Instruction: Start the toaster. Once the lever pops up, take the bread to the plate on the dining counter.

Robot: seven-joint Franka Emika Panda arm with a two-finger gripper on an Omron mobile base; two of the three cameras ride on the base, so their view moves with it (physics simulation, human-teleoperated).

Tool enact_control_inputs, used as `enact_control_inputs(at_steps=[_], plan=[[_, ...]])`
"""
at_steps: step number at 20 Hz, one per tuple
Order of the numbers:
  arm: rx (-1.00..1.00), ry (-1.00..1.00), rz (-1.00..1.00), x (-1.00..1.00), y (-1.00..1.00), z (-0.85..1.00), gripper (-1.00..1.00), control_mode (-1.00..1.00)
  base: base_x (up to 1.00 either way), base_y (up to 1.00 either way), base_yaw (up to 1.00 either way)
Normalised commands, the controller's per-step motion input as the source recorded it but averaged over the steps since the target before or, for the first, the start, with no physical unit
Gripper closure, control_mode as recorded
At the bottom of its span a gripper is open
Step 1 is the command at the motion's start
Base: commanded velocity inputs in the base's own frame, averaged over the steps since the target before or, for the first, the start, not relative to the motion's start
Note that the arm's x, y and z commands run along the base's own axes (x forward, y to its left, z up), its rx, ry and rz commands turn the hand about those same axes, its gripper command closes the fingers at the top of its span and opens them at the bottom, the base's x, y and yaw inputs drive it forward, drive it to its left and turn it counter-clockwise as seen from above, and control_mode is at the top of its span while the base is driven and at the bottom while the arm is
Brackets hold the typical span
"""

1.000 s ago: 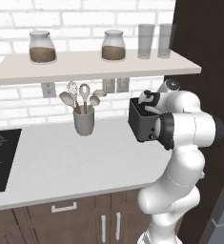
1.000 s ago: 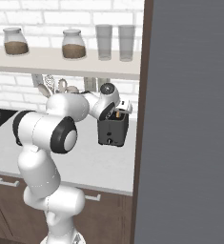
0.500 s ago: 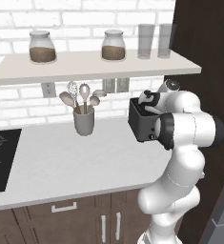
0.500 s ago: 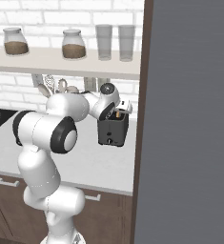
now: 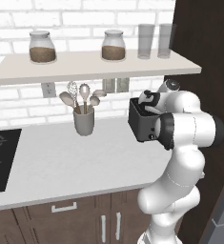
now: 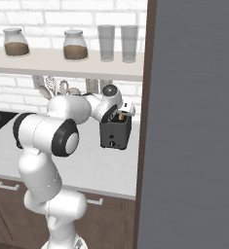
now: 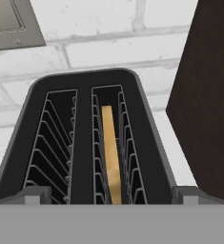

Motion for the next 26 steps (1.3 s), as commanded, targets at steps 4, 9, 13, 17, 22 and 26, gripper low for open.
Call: enact_control_inputs(at_steps=[4, 9, 13, 17, 22, 26], plan=[[0.00, 0.00, 0.00, 0.00, 0.00, 0.00, -1.00, -1.00, 0.00, 0.00, 0.00], [0.00, 0.00, 0.00, 0.00, 0.00, 0.00, -1.00, -1.00, 0.00, 0.00, 0.00], [0.00, 0.00, 0.00, 0.00, 0.00, 0.00, -1.00, -1.00, 0.00, 0.00, 0.00], [0.00, 0.00, 0.00, 0.00, 0.00, 0.00, -1.00, -1.00, 0.00, 0.00, 0.00], [0.00, 0.00, 0.00, 0.00, 0.00, 0.00, -1.00, -1.00, 0.00, 0.00, 0.00], [0.00, 0.00, 0.00, 0.00, 0.00, 0.00, -1.00, -1.00, 0.00, 0.00, 0.00]])
